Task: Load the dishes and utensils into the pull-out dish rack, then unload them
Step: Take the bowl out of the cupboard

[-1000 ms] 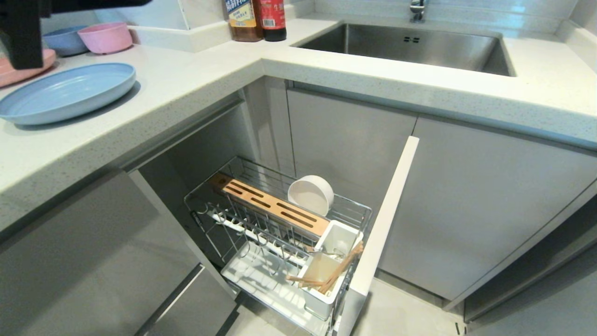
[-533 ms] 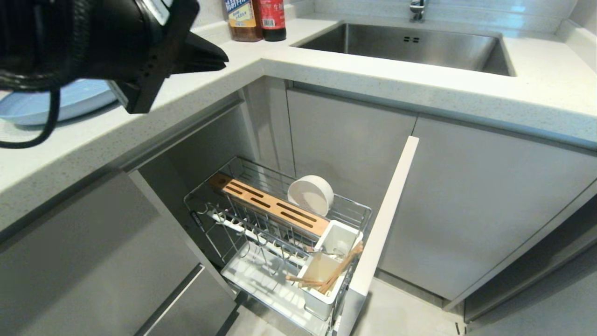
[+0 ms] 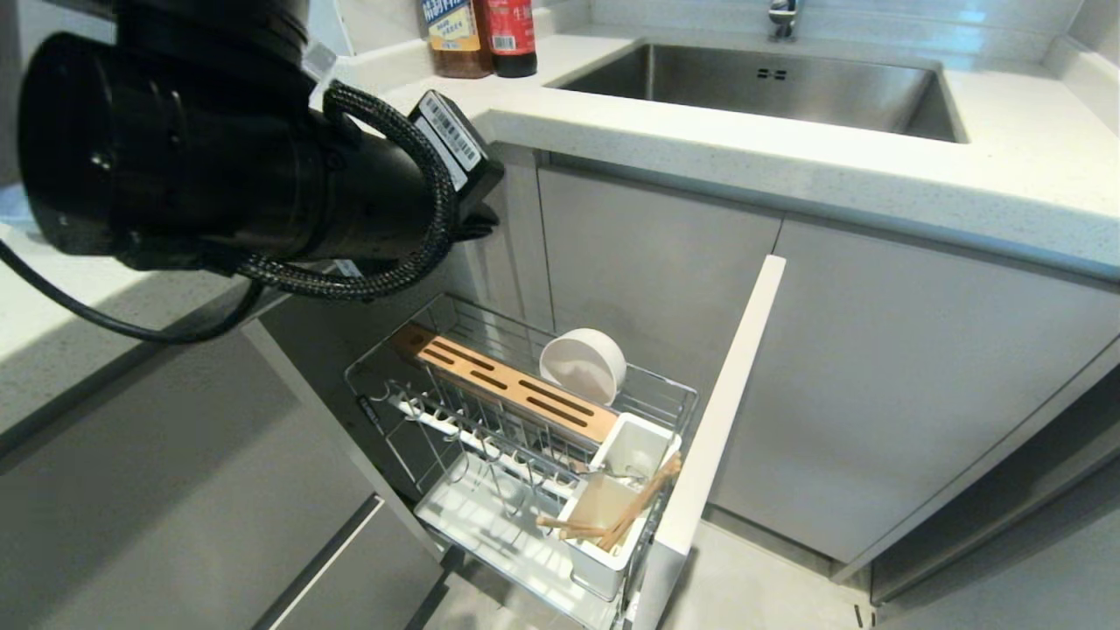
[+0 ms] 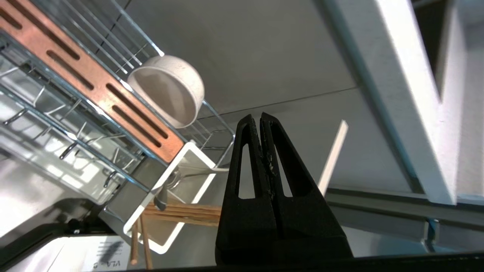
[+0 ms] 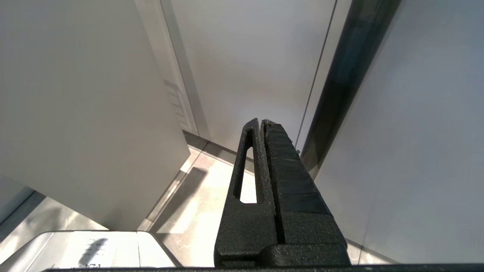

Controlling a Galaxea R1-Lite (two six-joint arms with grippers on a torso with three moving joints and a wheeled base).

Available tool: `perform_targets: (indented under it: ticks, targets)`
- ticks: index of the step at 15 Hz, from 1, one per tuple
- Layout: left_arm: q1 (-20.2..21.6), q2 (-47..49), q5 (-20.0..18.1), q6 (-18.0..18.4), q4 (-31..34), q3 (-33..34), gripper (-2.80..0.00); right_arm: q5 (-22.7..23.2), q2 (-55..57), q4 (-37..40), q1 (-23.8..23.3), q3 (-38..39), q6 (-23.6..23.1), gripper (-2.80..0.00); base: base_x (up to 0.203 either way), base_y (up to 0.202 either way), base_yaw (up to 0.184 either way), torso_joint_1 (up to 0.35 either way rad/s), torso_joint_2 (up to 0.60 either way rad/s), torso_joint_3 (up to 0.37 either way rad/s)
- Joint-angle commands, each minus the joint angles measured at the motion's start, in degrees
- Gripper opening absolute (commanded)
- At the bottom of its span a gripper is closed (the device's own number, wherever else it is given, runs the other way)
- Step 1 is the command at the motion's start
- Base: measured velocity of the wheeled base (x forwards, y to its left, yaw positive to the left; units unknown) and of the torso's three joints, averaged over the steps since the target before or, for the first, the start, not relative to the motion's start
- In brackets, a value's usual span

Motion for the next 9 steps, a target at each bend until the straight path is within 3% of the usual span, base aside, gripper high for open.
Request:
perform_targets:
  ticks: [1,9]
  targets:
    - [0.23,1.3,0.15,-0.87,0.03,1.18,-2.8,0.0,0.05,-0.04,0.0,0.09,0.0,-2.8,0.0,0.0,0.0,0.0,0.0,0.0]
    - [2.11,5.79,-1.43,-1.95,0.0,2.59,-2.8,0.0,0.05,-0.04,0.0,0.01,0.0,-2.8,0.0,0.0,0.0,0.0,0.0,0.0]
